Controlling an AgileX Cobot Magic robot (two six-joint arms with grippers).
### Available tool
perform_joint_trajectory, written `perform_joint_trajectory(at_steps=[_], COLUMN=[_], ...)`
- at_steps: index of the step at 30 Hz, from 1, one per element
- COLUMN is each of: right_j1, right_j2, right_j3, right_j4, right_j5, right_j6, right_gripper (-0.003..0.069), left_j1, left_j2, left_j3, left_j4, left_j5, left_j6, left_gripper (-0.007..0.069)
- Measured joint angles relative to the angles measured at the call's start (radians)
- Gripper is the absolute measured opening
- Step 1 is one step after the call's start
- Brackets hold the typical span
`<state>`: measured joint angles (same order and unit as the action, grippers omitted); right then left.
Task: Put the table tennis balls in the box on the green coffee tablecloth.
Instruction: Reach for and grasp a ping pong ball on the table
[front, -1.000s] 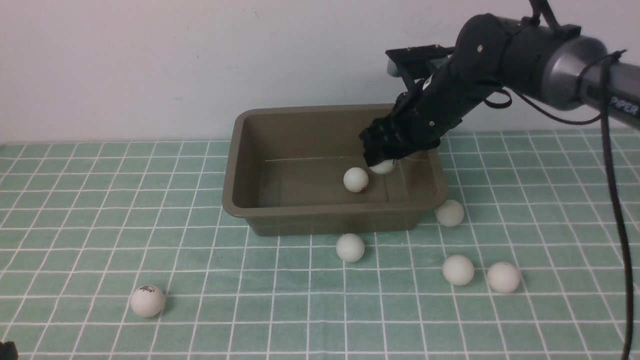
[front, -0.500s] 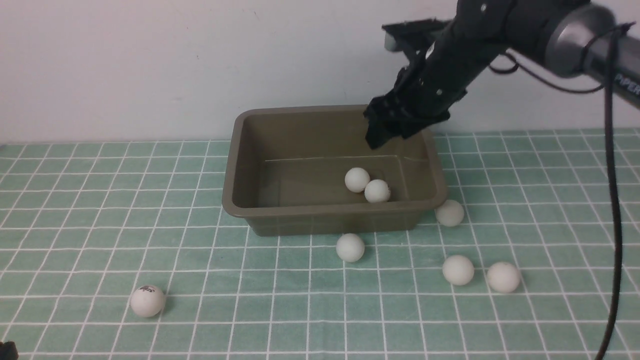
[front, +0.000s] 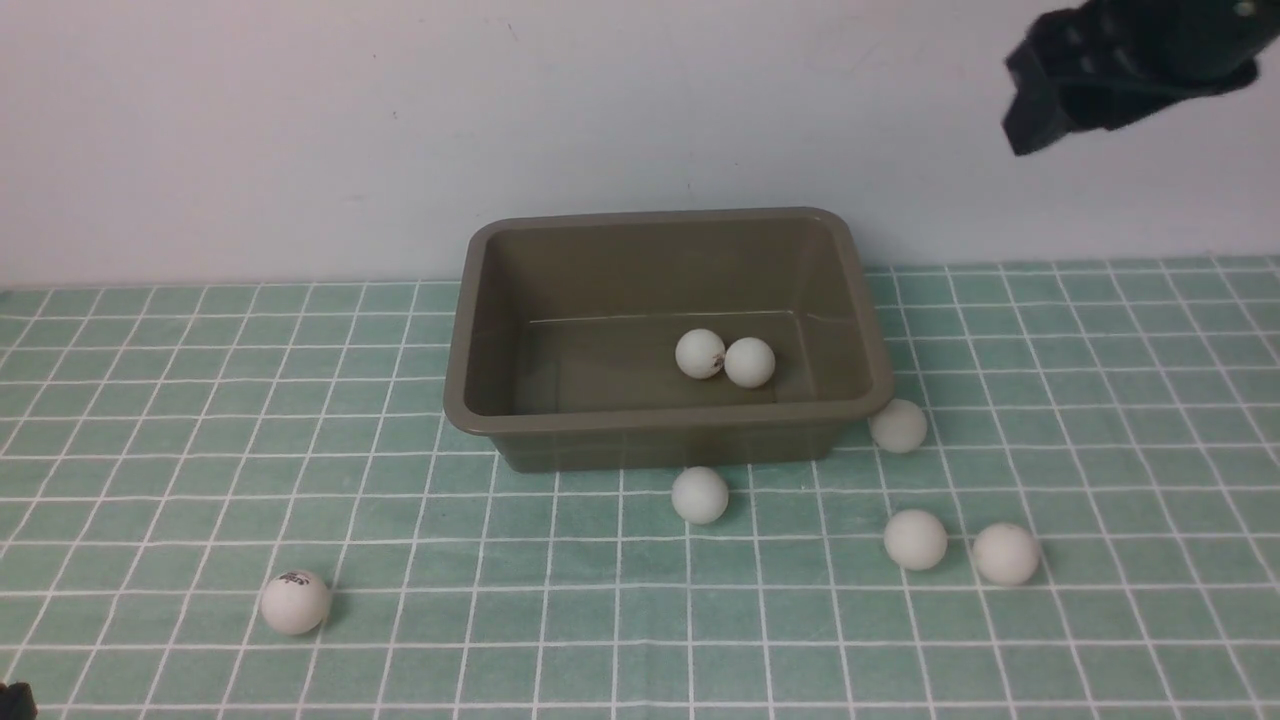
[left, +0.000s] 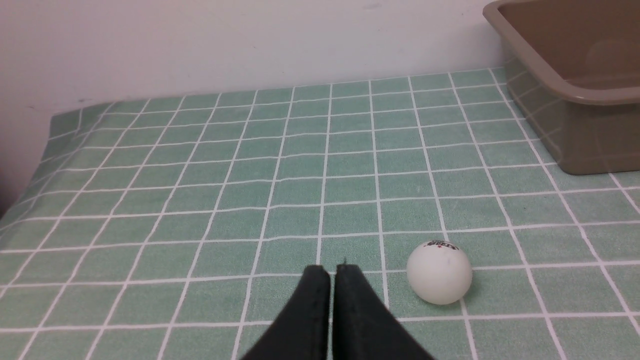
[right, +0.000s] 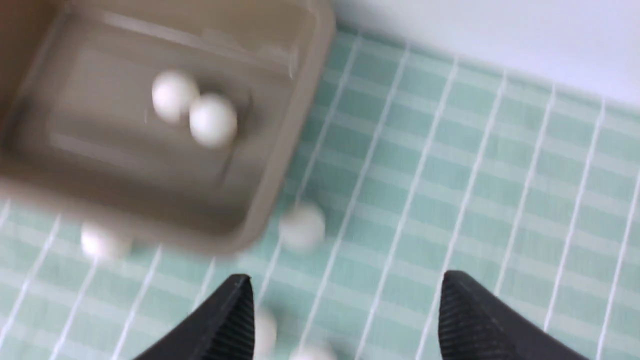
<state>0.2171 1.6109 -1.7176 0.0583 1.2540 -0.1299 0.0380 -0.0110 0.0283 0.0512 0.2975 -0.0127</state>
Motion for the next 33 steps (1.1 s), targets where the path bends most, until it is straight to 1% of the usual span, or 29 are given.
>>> perform_joint_trajectory(at_steps=[2,4,6,8,11,13,16,20,27,33], right_j1=[-0.002,-0.002,-0.002,-0.002,-0.002,-0.002,-0.002,-0.002,-0.002,-0.002], right_j2=[-0.082,-0.121,-0.141,-0.140,-0.138,-0.138,-0.136,-0.109,-0.011,0.059], right_j3=[0.137,0.235,0.385,0.485,0.542,0.638,0.693,0.718,0.718,0.718], right_j4=[0.005,0.021,0.047,0.057,0.061,0.064,0.064,0.064,0.064,0.052], right_j5=[0.000,0.000,-0.011,-0.066,-0.137,-0.238,-0.340,-0.435,-0.507,-0.526], right_j6=[0.000,-0.001,-0.016,-0.023,-0.023,-0.023,-0.031,-0.041,-0.042,-0.042], right_gripper=[0.0447,0.0447,0.0447,0.0448,0.0449,0.0448,0.0448,0.0448,0.0448,0.0448], left_j1=[0.000,0.000,0.000,0.000,0.000,0.000,0.000,0.000,0.000,0.000], left_j2=[0.000,0.000,0.000,0.000,0.000,0.000,0.000,0.000,0.000,0.000], left_j3=[0.000,0.000,0.000,0.000,0.000,0.000,0.000,0.000,0.000,0.000], left_j4=[0.000,0.000,0.000,0.000,0.000,0.000,0.000,0.000,0.000,0.000], left_j5=[0.000,0.000,0.000,0.000,0.000,0.000,0.000,0.000,0.000,0.000], left_j6=[0.000,0.000,0.000,0.000,0.000,0.000,0.000,0.000,0.000,0.000], left_gripper=[-0.0004,-0.0004,-0.0004,-0.0004,-0.0004,-0.0004,-0.0004,-0.0004,-0.0004,-0.0004])
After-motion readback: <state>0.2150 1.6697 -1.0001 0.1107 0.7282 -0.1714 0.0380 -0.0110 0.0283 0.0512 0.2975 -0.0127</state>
